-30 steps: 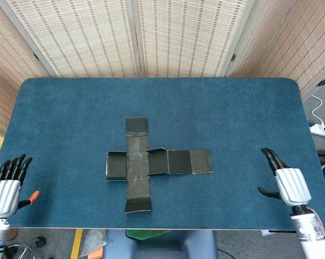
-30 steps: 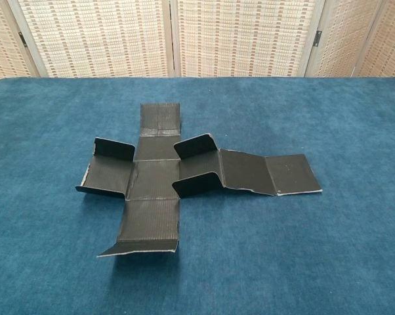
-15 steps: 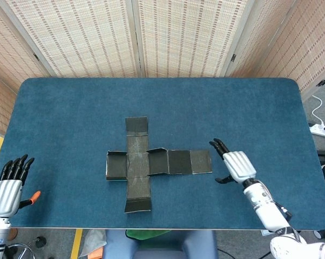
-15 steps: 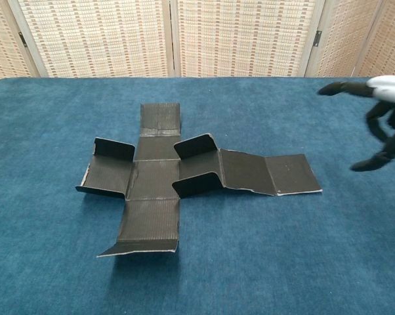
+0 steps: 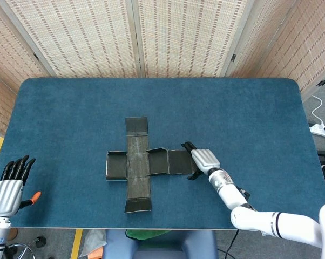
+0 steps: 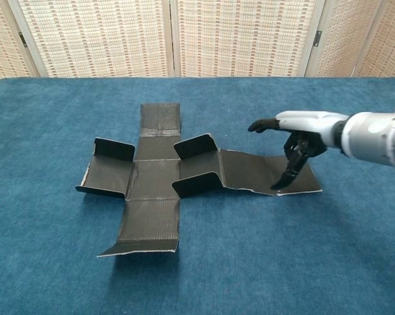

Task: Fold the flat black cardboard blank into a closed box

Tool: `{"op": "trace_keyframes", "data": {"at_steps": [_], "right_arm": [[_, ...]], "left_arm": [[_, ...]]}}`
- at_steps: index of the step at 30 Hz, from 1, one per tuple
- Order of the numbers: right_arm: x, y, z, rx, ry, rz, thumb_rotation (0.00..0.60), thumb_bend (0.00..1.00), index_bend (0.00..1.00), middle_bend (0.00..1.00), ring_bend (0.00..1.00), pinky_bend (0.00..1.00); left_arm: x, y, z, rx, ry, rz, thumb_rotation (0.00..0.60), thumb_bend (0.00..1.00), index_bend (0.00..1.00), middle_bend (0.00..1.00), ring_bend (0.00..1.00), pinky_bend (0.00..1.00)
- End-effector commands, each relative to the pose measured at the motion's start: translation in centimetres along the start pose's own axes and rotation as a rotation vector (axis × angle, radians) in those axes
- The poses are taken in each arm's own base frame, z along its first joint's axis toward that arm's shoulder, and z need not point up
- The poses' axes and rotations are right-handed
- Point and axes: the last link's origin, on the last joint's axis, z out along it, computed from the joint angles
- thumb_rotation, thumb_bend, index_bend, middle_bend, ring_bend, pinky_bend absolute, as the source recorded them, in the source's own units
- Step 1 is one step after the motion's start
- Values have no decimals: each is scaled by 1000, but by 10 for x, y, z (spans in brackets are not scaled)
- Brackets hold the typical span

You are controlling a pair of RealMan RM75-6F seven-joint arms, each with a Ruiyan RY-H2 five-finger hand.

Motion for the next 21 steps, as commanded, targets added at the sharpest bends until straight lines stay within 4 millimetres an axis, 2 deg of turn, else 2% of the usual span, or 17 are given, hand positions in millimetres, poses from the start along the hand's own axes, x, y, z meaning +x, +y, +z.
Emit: {"op": "trace_keyframes", "data": {"at_steps": [1, 8, 21], "right_arm": [[-9, -9, 16, -10, -37, -10, 600, 42, 0, 0, 688, 1000], [-14, -17, 31, -35, -52, -4, 600, 47, 0, 0, 687, 1000], [-18, -23, 45, -68, -58, -32, 600, 58, 0, 0, 687, 1000]], "left_arm": [[-1, 0, 1, -1, -2, 1, 600, 198, 0, 0, 0, 55], [-1, -1, 1, -1, -9, 4, 600, 197, 0, 0, 0, 55], [-5, -4, 1, 5, -26, 0, 600, 198, 0, 0, 0, 55]]}}
